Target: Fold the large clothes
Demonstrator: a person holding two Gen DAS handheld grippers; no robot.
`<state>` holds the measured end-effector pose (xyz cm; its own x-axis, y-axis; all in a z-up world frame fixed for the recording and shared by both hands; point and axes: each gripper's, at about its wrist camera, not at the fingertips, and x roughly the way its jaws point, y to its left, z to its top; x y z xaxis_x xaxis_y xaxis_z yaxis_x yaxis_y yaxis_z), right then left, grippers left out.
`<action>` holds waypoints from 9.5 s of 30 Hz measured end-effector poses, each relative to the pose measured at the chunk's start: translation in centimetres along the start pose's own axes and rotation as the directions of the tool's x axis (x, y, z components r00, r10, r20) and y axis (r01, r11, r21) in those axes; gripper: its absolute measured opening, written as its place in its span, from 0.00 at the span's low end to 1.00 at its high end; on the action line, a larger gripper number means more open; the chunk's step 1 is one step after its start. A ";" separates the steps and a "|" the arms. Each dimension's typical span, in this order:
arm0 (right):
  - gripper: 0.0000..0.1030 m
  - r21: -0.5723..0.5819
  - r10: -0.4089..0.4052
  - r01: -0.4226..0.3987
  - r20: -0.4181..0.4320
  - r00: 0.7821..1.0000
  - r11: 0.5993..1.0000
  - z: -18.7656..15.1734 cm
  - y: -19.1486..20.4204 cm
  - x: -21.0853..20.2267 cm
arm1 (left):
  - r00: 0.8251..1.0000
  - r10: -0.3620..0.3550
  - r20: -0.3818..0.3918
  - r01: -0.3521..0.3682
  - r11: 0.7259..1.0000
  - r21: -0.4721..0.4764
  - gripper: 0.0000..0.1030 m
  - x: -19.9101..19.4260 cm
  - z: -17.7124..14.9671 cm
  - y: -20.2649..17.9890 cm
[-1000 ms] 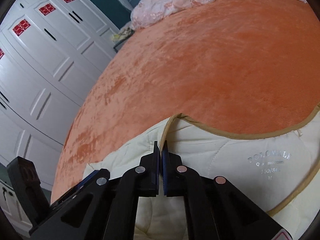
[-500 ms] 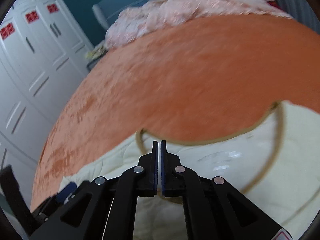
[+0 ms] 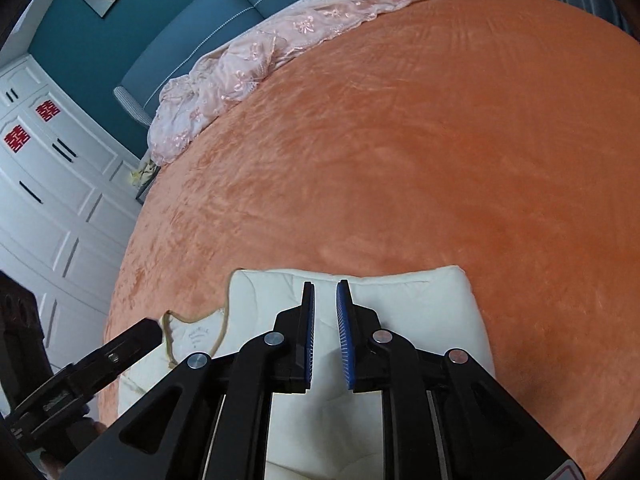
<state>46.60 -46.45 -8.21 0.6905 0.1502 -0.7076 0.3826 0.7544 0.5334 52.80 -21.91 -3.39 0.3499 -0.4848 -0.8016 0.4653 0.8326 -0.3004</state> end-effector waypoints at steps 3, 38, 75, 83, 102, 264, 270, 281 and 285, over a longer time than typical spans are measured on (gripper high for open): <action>0.14 0.027 0.033 -0.032 -0.024 0.999 0.999 -1.1 -1.4 0.8 | 0.997 0.042 -0.065 -0.043 0.999 -0.013 0.75 3.7 0.1 -0.9; 0.01 -0.400 0.039 -0.097 -0.151 0.988 0.911 -6.5 12.0 1.8 | 0.952 0.300 -0.066 -0.283 0.941 0.183 0.13 -1.2 -3.7 7.4; 0.00 -0.457 -0.098 0.044 -0.095 0.991 0.888 -9.8 12.9 11.3 | 0.928 0.357 0.109 -0.362 0.932 0.020 0.01 5.2 -3.2 10.2; 0.00 -0.476 -0.115 0.077 -0.051 0.992 0.876 -10.1 13.4 11.3 | 0.902 0.414 0.120 -0.422 0.905 0.051 0.00 5.6 -3.0 9.3; 0.67 -0.202 -0.148 0.153 0.036 0.988 0.967 -25.3 -5.9 -28.1 | 0.941 0.335 0.040 -0.314 0.914 -0.258 0.89 -26.7 -26.9 13.5; 0.00 -0.481 -0.154 0.099 -0.076 0.985 0.871 -29.6 10.4 -11.9 | 0.948 0.316 -0.020 -0.315 0.932 -0.178 0.06 -14.1 -26.7 3.3; 0.00 -0.480 -0.167 0.111 -0.075 0.983 0.870 -31.1 9.8 -10.2 | 0.921 0.387 0.032 -0.380 0.915 -0.136 0.06 -11.9 -27.9 2.6; 0.00 -0.492 -0.161 0.120 -0.042 0.986 0.862 -31.3 9.7 -9.1 | 0.892 0.445 0.076 -0.437 0.893 -0.107 0.04 -10.9 -28.2 2.0; 0.00 -0.495 -0.159 0.121 -0.034 0.987 0.861 -31.4 9.6 -9.1 | 0.882 0.463 0.084 -0.456 0.885 -0.096 0.04 -10.8 -28.3 1.7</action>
<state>24.74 -20.51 -11.17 0.5997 0.0501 -0.7986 0.1094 0.9835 0.1438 26.85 -7.71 -9.89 0.5927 -0.0646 -0.8028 0.1746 0.9834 0.0498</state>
